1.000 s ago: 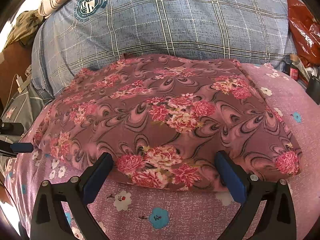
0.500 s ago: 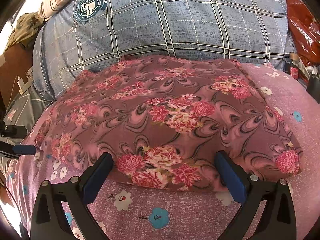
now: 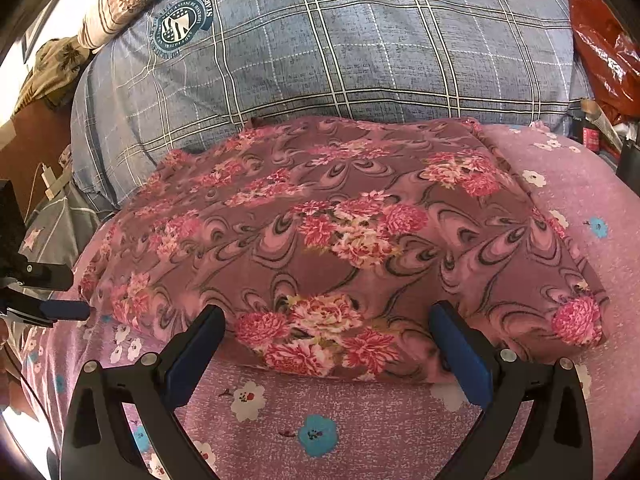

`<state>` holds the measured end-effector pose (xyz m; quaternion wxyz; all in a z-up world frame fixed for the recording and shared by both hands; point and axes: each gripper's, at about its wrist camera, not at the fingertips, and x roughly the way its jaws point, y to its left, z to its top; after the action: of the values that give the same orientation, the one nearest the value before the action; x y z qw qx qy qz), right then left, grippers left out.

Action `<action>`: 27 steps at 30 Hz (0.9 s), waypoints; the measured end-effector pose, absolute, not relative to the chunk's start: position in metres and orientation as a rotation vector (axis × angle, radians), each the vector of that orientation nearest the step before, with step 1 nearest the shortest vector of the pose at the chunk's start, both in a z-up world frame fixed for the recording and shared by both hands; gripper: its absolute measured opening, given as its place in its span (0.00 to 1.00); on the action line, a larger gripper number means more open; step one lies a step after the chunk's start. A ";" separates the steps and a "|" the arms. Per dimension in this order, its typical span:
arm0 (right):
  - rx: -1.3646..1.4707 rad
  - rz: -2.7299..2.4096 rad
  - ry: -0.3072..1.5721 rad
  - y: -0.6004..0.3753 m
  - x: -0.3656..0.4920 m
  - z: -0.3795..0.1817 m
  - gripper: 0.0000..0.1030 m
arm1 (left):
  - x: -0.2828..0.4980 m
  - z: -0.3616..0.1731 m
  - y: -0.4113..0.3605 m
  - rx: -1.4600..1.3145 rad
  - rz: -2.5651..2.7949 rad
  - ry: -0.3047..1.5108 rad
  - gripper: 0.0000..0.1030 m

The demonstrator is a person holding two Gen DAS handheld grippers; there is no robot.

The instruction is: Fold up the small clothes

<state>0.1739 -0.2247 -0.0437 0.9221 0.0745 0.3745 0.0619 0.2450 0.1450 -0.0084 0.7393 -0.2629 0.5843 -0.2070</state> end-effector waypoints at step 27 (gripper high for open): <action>0.192 0.139 0.750 -0.228 0.171 -0.044 1.00 | 0.252 -0.026 0.143 -0.588 -0.458 1.327 0.64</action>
<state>0.1707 -0.2284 -0.0439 0.9236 0.0934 0.3655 0.0678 0.2516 0.1426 -0.0259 0.7241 -0.2665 0.6014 -0.2074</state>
